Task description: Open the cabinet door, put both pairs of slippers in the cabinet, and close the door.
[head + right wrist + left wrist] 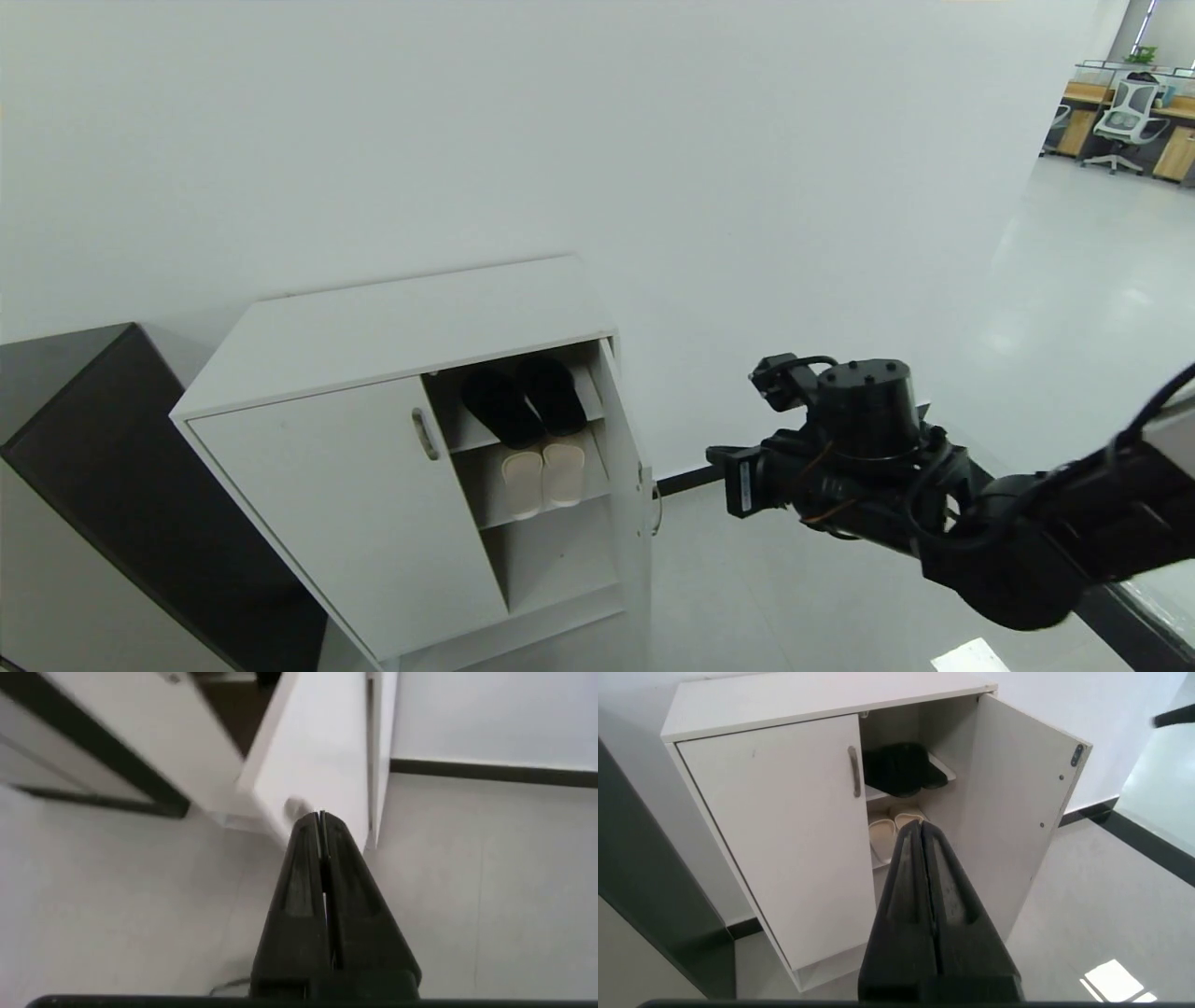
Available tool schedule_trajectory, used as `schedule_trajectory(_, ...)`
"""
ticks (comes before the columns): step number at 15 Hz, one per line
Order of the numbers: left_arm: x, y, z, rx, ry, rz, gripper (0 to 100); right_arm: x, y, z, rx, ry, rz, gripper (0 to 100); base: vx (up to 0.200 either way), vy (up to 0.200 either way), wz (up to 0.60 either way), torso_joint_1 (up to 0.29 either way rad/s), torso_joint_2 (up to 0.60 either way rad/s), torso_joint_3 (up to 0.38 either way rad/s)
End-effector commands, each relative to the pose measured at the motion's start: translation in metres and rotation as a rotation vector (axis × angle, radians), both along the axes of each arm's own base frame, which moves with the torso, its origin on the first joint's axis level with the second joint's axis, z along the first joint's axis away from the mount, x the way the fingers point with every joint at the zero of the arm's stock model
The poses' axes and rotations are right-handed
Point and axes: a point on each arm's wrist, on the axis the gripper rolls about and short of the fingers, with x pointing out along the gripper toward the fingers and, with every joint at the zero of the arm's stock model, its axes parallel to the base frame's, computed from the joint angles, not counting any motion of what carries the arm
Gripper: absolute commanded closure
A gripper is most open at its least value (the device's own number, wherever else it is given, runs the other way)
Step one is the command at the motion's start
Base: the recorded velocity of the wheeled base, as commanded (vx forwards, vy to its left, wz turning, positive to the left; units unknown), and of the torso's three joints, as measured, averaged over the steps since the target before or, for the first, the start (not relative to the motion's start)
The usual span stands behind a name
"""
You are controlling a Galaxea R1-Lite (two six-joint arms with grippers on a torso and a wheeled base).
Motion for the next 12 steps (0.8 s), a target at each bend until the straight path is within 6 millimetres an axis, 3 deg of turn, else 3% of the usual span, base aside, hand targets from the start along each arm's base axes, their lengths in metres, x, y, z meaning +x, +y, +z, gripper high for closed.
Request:
schedule_trajectory(1, 0.000, 0.000, 0.000, 0.005, 0.000, -0.001, 100, 0.050, 0.030, -0.047, -0.021, 0.026, -0.079, 100, 0.000, 0.000, 0.00, 0.000, 0.00, 0.000)
schedule_trajectory(7, 0.000, 0.000, 0.000, 0.004, 0.000, 0.000, 100, 0.058, 0.036, -0.048, -0.012, 0.010, -0.078, 100, 0.000, 0.000, 0.00, 0.000, 0.00, 0.000)
schedule_trajectory(12, 0.000, 0.000, 0.000, 0.002, 0.001, 0.000, 100, 0.044, 0.065, -0.049, -0.007, 0.000, -0.004, 100, 0.000, 0.000, 0.00, 0.000, 0.00, 0.000)
